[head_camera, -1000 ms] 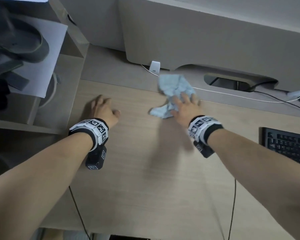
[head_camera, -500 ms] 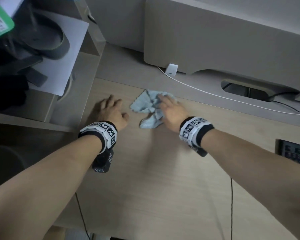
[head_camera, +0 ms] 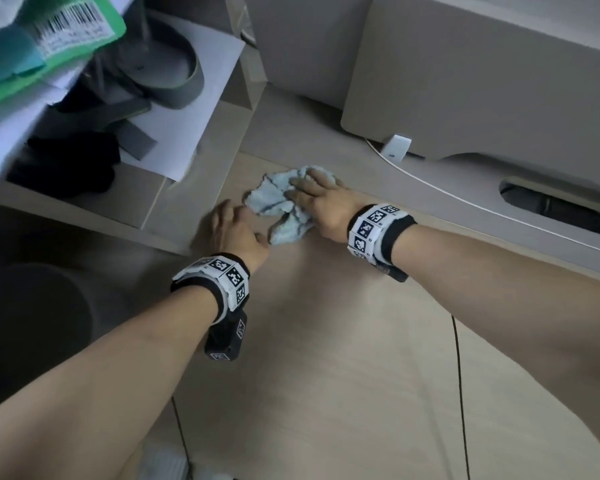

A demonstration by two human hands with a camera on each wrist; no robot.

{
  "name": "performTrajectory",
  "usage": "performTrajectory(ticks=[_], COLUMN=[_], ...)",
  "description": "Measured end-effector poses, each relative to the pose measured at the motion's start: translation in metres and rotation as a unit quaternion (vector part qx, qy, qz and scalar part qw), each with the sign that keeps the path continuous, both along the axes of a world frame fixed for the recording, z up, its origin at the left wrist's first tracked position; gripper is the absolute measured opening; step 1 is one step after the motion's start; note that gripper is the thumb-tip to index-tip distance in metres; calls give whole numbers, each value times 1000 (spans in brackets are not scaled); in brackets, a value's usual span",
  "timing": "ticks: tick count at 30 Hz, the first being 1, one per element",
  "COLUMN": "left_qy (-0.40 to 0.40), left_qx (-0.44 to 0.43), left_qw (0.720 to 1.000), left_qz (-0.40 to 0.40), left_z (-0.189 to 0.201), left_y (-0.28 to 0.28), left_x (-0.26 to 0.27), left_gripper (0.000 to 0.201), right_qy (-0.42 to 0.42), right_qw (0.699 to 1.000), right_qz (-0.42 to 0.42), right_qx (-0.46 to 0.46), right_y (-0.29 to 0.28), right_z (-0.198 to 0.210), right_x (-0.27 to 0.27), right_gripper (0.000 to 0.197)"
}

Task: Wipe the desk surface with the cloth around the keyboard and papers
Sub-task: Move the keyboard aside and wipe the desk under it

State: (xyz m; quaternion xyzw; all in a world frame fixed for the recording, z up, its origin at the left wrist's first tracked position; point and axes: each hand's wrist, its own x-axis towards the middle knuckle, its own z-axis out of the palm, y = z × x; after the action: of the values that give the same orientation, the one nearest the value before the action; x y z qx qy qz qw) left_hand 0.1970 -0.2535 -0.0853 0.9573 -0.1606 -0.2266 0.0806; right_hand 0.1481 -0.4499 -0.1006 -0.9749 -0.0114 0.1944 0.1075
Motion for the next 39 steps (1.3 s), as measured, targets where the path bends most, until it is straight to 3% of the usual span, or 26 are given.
performTrajectory(ticks=[3,5,8,10,12,17,19,23,29,33,36,39], left_qy=[11,10,-3,-13,-16,15,20,18,23,24,15,-3], left_qx=[6,10,8,7,7,18,24,35,49,56,51,50], left_qw=[1000,1000,1000,999,999,999,998,998,997,997,997,996], left_qz=[-1,-6,-21,-34,-42,-44,-49,-46,-47,-46,-54,-71], left_z=[0,0,-1,0,2,2,3,2,-1,3,6,3], left_y=[2,3,10,14,15,17,18,15,12,10,12,17], left_x=[2,3,5,3,2,8,7,5,5,3,3,4], left_gripper=[62,64,63,60,62,69,72,72,71,71,67,69], right_qy=[-31,-30,-12,-13,-24,-29,-23,3,10,17,-9,-14], right_qw=[993,990,998,999,996,993,994,996,968,949,959,985], right_qz=[-111,-129,-57,40,82,-111,-106,-88,-250,-311,-280,-170], right_qx=[-26,-49,-29,-25,-17,-29,-28,1,-14,-47,-47,-10], right_y=[-24,-14,24,40,31,-10,13,33,-50,-62,-36,7], right_z=[0,4,9,5,-1,2,4,-4,-6,-4,-1,-3], right_x=[50,87,102,80,62,97,102,52,-30,-48,-16,9], right_gripper=[67,66,69,72,71,63,62,73,73,69,62,71])
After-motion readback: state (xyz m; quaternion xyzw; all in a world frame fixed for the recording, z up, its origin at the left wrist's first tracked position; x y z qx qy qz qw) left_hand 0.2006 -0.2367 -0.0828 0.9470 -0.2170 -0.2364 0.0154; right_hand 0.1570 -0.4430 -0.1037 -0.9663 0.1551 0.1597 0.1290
